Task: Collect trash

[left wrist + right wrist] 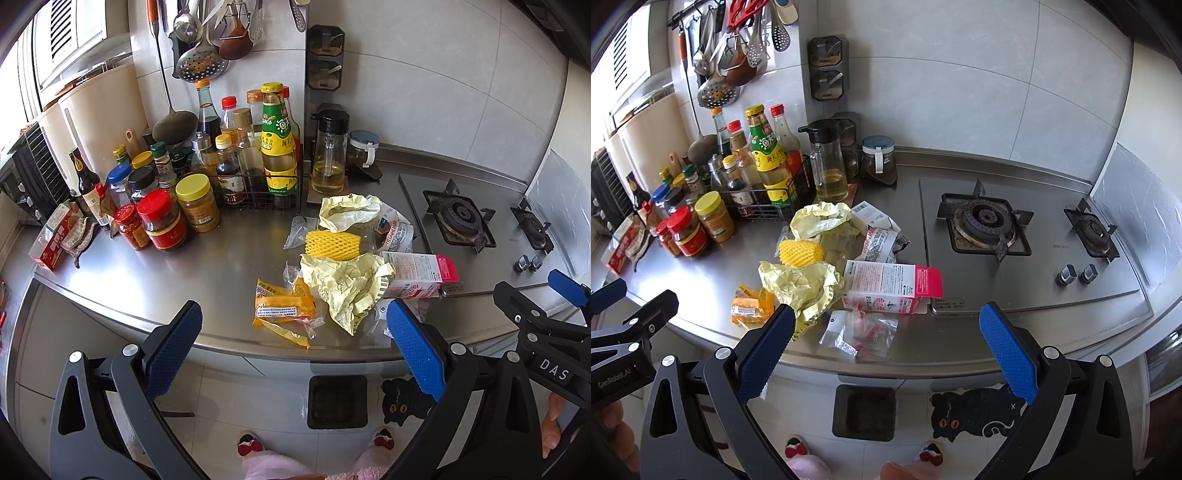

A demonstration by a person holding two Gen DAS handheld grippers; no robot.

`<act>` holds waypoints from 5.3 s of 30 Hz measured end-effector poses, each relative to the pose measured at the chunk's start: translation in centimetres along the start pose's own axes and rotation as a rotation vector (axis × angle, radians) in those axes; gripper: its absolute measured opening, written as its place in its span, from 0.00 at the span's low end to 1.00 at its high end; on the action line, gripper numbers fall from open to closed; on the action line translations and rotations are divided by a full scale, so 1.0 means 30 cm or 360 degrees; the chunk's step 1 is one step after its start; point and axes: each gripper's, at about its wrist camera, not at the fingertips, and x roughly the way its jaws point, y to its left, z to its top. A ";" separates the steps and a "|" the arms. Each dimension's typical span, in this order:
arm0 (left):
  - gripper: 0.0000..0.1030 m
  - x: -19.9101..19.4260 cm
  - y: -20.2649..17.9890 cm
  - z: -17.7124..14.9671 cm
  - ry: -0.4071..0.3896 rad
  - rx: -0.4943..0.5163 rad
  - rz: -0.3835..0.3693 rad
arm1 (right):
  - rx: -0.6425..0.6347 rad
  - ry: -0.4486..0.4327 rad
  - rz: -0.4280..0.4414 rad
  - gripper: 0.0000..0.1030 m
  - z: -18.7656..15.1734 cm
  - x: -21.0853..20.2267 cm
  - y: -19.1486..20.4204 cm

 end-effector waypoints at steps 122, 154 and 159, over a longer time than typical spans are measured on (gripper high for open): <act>0.00 0.337 0.054 -0.509 0.0414 0.0155 -0.0495 | -0.0009 0.0401 0.0375 0.16 -0.599 0.317 -0.120; 0.00 1.400 -0.209 -1.132 0.1169 -0.0069 -0.0601 | -0.0062 0.0997 0.0540 0.19 -1.244 1.190 -0.032; 0.01 1.457 -0.198 -1.136 0.1199 -0.0081 -0.0603 | -0.0062 0.1029 0.0523 0.21 -1.269 1.248 -0.008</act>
